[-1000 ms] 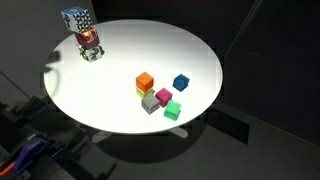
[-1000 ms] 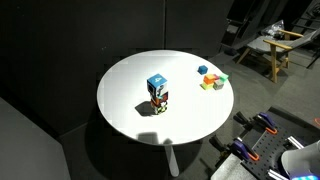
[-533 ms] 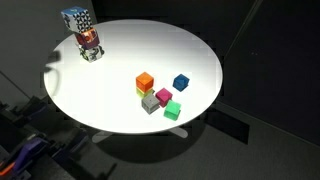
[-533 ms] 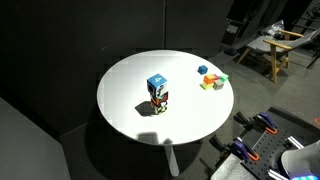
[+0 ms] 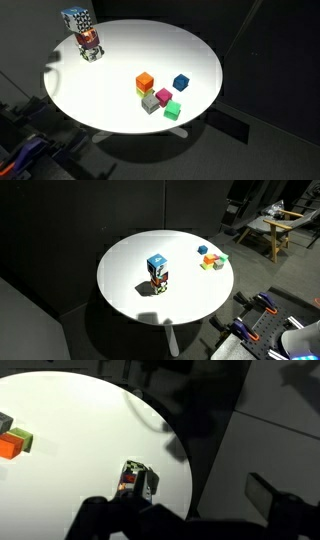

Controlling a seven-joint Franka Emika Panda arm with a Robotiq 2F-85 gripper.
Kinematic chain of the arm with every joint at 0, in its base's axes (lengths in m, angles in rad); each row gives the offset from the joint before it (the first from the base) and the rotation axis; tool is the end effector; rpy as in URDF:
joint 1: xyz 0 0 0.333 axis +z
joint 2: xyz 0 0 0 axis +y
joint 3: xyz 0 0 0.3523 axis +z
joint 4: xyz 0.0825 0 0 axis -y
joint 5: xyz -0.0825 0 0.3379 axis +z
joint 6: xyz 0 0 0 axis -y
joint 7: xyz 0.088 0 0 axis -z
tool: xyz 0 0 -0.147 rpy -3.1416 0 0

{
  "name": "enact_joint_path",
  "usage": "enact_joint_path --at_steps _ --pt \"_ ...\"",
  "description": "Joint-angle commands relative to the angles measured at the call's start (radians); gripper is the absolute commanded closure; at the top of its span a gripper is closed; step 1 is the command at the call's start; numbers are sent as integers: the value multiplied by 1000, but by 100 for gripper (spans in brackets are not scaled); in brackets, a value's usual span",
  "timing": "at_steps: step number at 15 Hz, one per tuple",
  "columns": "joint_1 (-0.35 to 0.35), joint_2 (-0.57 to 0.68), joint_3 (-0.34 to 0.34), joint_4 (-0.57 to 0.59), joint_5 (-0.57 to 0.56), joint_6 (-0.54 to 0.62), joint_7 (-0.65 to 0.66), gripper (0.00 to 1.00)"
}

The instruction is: Pick up the green block and slide it to the left while pushing the other blocks, put the green block on the orange block

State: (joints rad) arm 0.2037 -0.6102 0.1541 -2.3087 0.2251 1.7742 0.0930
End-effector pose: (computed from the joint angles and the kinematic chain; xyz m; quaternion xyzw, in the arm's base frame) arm 0.2793 0.1474 0.5659 -0.9920 -0.1009 -0.0208 0.0729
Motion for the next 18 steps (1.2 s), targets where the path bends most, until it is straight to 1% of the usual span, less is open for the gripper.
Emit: enact_joint_path --at_steps 1,5,10,13,18 --pt "-11 0 8 4 5 -5 -4 0" --pt "-11 0 8 4 5 -5 -4 0" --pt "-29 4 6 -9 -12 5 4 0" --pt "-50 1 5 -19 -25 12 10 0" --pt "-102 -1 1 -39 -73 74 32 0"
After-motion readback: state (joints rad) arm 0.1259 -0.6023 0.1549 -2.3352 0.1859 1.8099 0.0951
